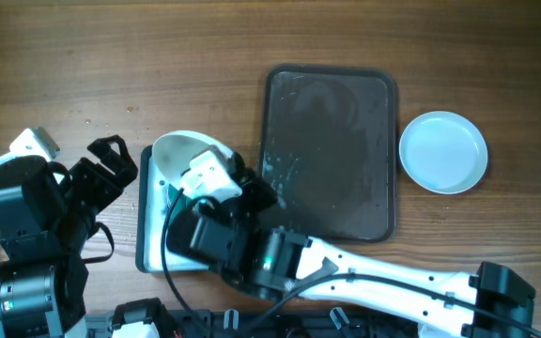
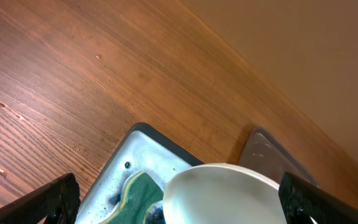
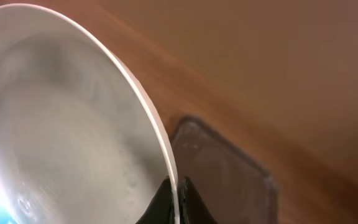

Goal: Clean dirty plates on tray and stack at the side
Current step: 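Lift the plate with the right gripper and tilt it over the basin, then carry the plate right and stack it on the plate pile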

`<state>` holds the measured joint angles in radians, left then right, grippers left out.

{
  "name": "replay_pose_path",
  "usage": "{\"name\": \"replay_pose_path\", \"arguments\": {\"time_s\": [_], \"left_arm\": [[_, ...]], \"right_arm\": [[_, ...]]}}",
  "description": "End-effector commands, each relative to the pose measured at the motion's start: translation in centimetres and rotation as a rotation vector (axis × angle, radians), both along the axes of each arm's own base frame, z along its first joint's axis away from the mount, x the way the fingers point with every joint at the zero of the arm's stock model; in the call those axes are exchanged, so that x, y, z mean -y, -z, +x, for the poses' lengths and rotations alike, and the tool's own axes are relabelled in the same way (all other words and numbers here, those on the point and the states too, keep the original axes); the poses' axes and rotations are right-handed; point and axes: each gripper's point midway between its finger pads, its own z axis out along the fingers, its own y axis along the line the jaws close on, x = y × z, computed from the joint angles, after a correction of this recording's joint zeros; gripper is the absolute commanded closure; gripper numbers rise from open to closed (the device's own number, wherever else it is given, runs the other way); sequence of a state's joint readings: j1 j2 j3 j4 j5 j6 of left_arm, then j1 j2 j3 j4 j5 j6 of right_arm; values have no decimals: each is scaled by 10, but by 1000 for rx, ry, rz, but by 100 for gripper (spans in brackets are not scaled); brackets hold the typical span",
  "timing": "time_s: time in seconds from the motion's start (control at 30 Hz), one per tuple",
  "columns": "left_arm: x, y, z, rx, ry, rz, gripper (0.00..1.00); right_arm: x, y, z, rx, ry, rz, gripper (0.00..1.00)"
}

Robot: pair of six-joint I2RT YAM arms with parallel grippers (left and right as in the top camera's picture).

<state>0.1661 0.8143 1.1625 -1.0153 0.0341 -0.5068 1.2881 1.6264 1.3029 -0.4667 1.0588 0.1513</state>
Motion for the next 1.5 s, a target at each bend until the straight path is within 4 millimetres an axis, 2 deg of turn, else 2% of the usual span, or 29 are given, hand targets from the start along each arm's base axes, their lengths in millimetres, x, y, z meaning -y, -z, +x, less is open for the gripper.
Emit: {"name": "replay_pose_path", "arguments": {"time_s": [0.0, 0.3, 1.17, 1.33, 1.47], "left_arm": [[-4, -6, -1, 15, -18, 12, 0], [-4, -6, -1, 15, -18, 12, 0], [-4, -6, -1, 15, -18, 12, 0], [-4, -6, -1, 15, -18, 12, 0], [-4, -6, -1, 15, -18, 12, 0]], "right_arm": [[1, -27, -8, 133, 32, -104, 96], [-12, -41, -27, 196, -10, -153, 96], [-13, -42, -27, 198, -15, -171, 96], [-9, -42, -22, 197, -1, -173, 96], [2, -41, -7, 190, 51, -149, 96]]}}
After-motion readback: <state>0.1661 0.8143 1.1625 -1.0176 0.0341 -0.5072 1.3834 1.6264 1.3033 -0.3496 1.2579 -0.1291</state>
